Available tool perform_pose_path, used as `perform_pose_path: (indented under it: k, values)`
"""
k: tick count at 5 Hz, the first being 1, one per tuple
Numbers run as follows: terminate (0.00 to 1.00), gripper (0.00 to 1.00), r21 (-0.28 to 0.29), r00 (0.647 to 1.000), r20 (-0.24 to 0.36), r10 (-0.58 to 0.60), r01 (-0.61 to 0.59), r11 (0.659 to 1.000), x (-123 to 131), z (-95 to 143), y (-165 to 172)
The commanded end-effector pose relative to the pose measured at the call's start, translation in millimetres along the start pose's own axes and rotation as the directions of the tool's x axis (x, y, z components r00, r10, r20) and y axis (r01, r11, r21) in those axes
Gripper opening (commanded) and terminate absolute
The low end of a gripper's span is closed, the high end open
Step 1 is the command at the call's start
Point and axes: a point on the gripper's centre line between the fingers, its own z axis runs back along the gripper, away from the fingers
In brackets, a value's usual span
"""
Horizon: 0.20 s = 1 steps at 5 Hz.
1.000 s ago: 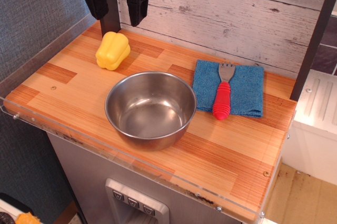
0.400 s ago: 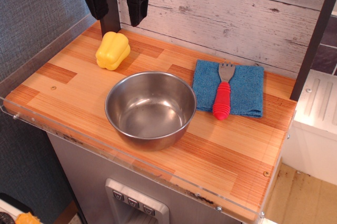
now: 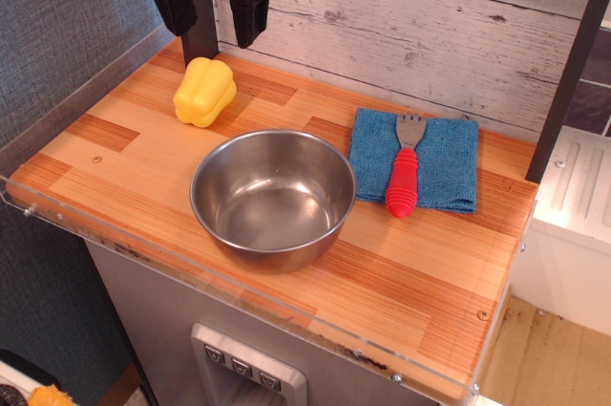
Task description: Hold the yelow capcisum from right side of pan and place it on top left side of the table.
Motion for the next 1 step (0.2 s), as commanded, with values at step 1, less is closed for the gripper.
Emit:
perform_pose_path:
  k: [1]
  values:
    - [1.00,1.00,0.011,0.998,0.055,0.000,0.000,1.000,-13.5,22.3,3.1]
